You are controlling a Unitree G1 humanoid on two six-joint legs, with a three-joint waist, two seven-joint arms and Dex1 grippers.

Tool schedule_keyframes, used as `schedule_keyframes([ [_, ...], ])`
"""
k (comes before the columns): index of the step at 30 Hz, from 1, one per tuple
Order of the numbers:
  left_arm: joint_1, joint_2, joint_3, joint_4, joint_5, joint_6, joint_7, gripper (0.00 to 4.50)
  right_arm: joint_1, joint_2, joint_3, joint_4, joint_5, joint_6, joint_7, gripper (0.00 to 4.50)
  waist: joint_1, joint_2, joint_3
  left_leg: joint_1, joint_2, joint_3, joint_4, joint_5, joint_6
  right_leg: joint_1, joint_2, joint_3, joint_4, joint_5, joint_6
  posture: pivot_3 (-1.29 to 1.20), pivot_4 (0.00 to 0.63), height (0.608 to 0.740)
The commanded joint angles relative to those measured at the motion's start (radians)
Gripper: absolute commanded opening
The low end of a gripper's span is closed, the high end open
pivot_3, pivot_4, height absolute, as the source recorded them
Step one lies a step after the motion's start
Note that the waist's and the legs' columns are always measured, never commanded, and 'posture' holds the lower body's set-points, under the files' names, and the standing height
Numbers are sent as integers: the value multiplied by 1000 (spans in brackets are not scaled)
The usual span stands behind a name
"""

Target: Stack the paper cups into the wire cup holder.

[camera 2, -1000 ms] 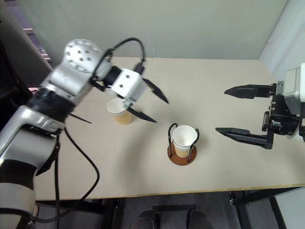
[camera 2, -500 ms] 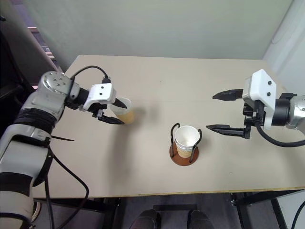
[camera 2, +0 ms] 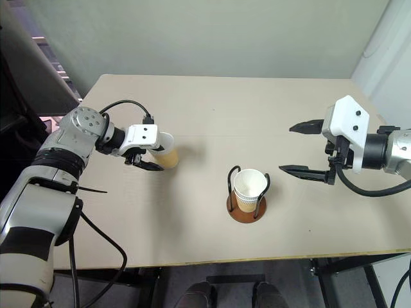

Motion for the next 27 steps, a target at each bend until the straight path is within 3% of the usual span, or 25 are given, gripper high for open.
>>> schedule_keyframes([
  [1,-33,-3,38,4,15,-17,8,1784,-2,-4,-51,-22,14,0,-4,4500,0,0,0,0,0,0,0,0,0,0,0,0,0,0,0,0,150,740],
  [6,-42,-4,53,-16,20,-42,-18,39,3,-6,-53,-20,17,-2,2,4500,-1,0,0,0,0,0,0,0,0,0,0,0,0,0,0,0,150,740],
  [11,-55,6,80,-44,2,-61,-88,39,0,-7,-52,-11,14,-9,10,4500,-1,0,0,0,0,1,0,0,0,-1,0,1,0,0,0,0,150,740],
  [14,-69,5,126,-118,-88,-52,-218,39,0,-9,-57,-10,17,-11,17,4500,0,0,0,0,0,1,0,0,0,-1,0,1,0,0,0,0,150,740],
  [20,-111,39,-7,-657,-666,222,-269,39,77,-36,-186,-89,142,15,110,4500,12,-1,0,-5,0,1,1,1,-2,-3,1,0,-1,0,2,0,150,740],
  [23,-164,25,-58,-753,-837,299,-269,39,124,-48,-244,-114,164,28,114,4500,12,-1,0,-5,-4,4,1,4,-7,-2,-1,2,-2,-2,4,0,150,740],
  [27,-208,8,-211,-816,-941,256,-269,39,184,-57,-320,-149,171,57,81,4500,5,0,0,1,-4,11,1,1,-3,0,-3,11,0,-3,7,0,150,740],
])
